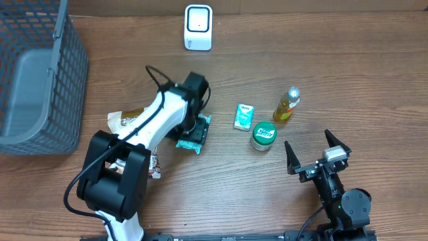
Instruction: Scan the item barcode
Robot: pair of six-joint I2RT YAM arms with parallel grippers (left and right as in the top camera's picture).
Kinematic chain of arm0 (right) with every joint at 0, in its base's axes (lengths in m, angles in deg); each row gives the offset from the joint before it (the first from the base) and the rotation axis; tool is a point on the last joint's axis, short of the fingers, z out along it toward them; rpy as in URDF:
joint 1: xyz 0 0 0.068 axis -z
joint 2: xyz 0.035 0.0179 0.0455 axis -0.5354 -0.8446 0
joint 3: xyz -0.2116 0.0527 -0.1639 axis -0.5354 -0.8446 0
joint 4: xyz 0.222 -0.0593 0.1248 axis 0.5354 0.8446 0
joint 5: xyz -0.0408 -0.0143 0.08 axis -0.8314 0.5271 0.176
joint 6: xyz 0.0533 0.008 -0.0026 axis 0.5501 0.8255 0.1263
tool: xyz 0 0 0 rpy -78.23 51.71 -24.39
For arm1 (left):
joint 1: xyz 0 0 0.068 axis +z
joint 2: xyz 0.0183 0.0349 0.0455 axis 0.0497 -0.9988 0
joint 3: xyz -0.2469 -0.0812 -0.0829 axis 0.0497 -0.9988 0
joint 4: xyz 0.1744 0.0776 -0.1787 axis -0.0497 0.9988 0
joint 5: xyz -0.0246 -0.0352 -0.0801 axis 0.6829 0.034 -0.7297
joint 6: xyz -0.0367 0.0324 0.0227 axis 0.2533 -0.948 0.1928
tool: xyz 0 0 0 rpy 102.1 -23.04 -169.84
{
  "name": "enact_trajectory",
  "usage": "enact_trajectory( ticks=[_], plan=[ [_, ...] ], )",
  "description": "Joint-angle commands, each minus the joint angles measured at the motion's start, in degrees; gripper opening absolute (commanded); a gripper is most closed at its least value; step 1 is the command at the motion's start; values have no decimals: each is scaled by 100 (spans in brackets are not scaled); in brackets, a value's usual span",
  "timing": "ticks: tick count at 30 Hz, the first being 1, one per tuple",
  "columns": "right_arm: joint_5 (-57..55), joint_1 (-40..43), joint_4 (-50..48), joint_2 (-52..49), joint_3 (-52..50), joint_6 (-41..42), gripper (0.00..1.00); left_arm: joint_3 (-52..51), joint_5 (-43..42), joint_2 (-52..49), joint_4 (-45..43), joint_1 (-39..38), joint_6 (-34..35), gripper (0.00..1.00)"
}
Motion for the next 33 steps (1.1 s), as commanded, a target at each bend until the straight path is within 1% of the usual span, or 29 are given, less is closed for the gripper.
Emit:
enact_trajectory(
  ticks=[1,4,7,11,14,16,19,24,26,29,33],
  plan=[
    [-35,17,-15,57,-61,13,100,811,-297,20,437,63,-275,79],
    [-35,17,-15,57,-61,13,100,1202,-540,20,901,177,-494,80],
    [-35,17,-15,57,-61,13,100,1235,-592,17,1102,337,-610,75],
    [-35,17,-15,57,-61,13,100,1093,-673,15,1110,656,-625,73],
    [-35,17,-15,57,-61,13,100,933,-1102,15,1003,966,-844,72],
    [-35,17,-15,57,-61,13,100,798,-1467,11,883,1126,-1043,71],
    [-35,17,-15,57,-59,15,100,516,-1818,9,603,1252,-1176,72],
    [-35,17,-15,57,-61,13,100,-122,-1882,7,87,1231,-1196,72],
    [-37,17,-15,57,-61,13,100,-369,-1880,7,-181,1233,-1054,69],
    [-35,17,-15,57,-61,13,100,-688,-1878,7,-610,1231,-748,62],
    [-35,17,-15,57,-61,15,100,-984,-1860,7,-984,1233,-505,61]
  ],
)
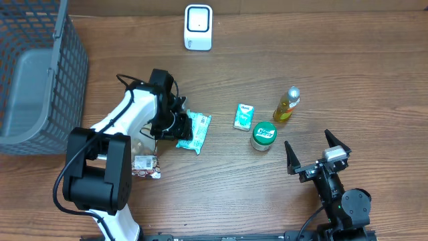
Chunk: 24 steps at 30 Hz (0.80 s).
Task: Scan the item barcode
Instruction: 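Lift the wipes packet and rotate it with the left gripper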
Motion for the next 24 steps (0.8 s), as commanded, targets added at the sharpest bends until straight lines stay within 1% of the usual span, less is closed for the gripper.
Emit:
enact_trajectory(
  ticks=[1,5,14,19,21,22,23,24],
  plan=[
    [-37,17,-17,57,-61,11,100,-216,-94,15,-192,-44,310,61],
    [-37,17,-17,57,-61,11,100,-385,-81,15,-420,-48,455,62],
    [-37,17,-17,57,-61,11,100,-415,-83,15,-503,-50,514,54],
    [-37,17,-17,57,-61,11,100,-415,-68,13,-505,-55,514,53],
    [-37,17,-17,57,-61,11,100,-424,-66,13,-505,-55,511,50],
    [-37,17,-17,57,-61,11,100,-428,-59,13,-505,-55,511,47],
    [-37,17,-17,57,-61,11,100,-437,-61,15,-507,-55,511,42],
    [-37,17,-17,57,-61,11,100,-444,-61,13,-507,-55,511,35]
  ],
)
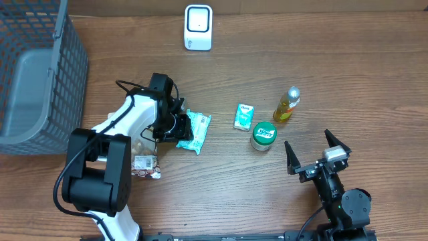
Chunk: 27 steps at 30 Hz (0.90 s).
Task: Scan the item barcode
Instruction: 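Lift the wipes packet and rotate it with the left gripper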
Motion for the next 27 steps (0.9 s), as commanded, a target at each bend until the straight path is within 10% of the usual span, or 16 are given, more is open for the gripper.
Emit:
enact_trajectory(
  ticks=[1,6,16,27],
  plan=[
    [-35,17,-13,57,-61,13,100,-138,146,-37,15,-55,22,26],
    [-35,17,-13,57,-61,13,100,-33,140,11,37,-9,-59,5],
    [-35,17,-13,57,-61,13,100,953,98,741,999,-114,-984,4],
    [-35,17,-13,57,-61,15,100,994,-2232,1639,1451,-269,-2253,4]
  ],
)
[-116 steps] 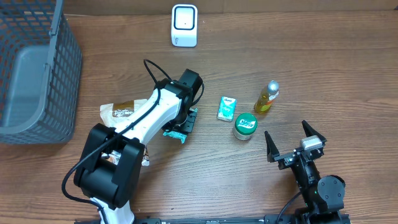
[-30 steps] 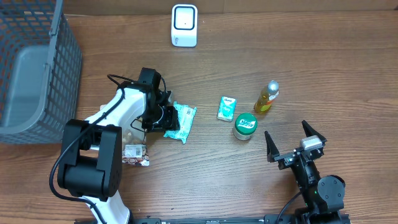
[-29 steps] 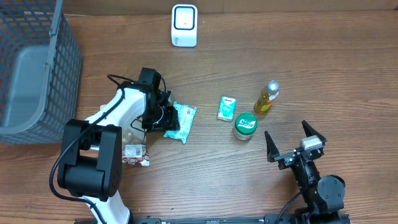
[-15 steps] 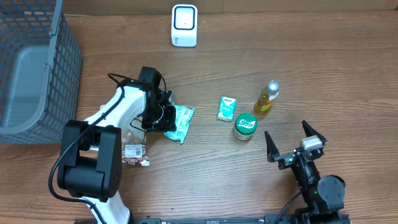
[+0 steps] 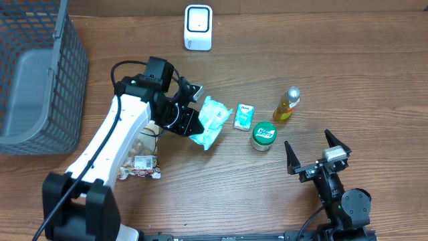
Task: Scan the item barcode
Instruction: 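Lift the wipes packet and rotate it with the left gripper, then carry the wipes packet up to the white scanner with the left gripper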
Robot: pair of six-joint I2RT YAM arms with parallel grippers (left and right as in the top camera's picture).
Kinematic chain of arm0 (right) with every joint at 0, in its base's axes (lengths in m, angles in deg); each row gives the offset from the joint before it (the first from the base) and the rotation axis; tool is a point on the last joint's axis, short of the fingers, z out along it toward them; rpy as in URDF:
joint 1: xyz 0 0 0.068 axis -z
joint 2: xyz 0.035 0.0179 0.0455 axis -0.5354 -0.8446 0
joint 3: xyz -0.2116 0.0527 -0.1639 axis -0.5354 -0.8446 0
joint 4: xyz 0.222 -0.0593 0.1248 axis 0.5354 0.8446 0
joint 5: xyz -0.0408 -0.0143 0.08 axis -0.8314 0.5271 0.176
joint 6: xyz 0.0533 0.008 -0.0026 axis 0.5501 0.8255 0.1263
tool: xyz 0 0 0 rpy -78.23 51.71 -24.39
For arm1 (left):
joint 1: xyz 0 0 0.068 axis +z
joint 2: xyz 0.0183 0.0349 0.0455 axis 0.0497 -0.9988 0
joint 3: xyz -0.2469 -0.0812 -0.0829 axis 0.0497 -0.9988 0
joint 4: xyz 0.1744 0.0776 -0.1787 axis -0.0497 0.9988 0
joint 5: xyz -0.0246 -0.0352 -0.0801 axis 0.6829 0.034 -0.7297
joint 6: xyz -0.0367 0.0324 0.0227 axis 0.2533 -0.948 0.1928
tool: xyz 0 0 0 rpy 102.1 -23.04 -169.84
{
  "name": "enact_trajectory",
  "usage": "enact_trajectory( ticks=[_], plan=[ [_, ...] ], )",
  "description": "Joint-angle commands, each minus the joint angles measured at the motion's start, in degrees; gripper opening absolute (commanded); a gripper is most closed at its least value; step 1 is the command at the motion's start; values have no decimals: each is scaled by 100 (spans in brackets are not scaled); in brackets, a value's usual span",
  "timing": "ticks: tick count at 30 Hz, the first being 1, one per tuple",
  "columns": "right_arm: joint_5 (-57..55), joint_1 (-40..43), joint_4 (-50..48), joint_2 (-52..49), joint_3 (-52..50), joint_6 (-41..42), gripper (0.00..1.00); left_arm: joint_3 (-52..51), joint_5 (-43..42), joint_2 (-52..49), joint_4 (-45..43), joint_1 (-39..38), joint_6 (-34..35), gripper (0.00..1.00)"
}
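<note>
A white barcode scanner [image 5: 198,27] stands at the back of the table. My left gripper [image 5: 192,114] is shut on the left edge of a teal packet [image 5: 212,120], which hangs tilted and crumpled above the wood, in front of the scanner and a bit to the right. The packet's barcode does not show. My right gripper [image 5: 311,155] rests open at the front right with nothing between its fingers.
A grey mesh basket [image 5: 40,73] fills the back left. A small teal box [image 5: 245,115], a green-lidded jar [image 5: 263,134] and a yellow bottle [image 5: 287,104] stand right of the packet. Snack packets [image 5: 145,165] lie under the left arm.
The teal packet lay flat on the table with my left gripper at its left edge. Now the gripper holds it lifted, tilted and shifted right. The right arm has not moved.
My left gripper first stood over the teal packet, covering most of it. It then sat at the packet's left edge, with the packet flat on the table, and stayed there. Now it is shut on the packet and holds it off the table.
</note>
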Motion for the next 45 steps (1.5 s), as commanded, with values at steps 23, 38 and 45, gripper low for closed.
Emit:
enact_trajectory(
  ticks=[23,38,45],
  plan=[
    [-35,17,-17,57,-61,13,100,122,-1440,444,470,13,-1126,4],
    [-35,17,-17,57,-59,13,100,1305,2898,442,245,-199,1091,4],
    [-35,17,-17,57,-61,13,100,3121,4430,315,236,-509,1185,4]
  ],
)
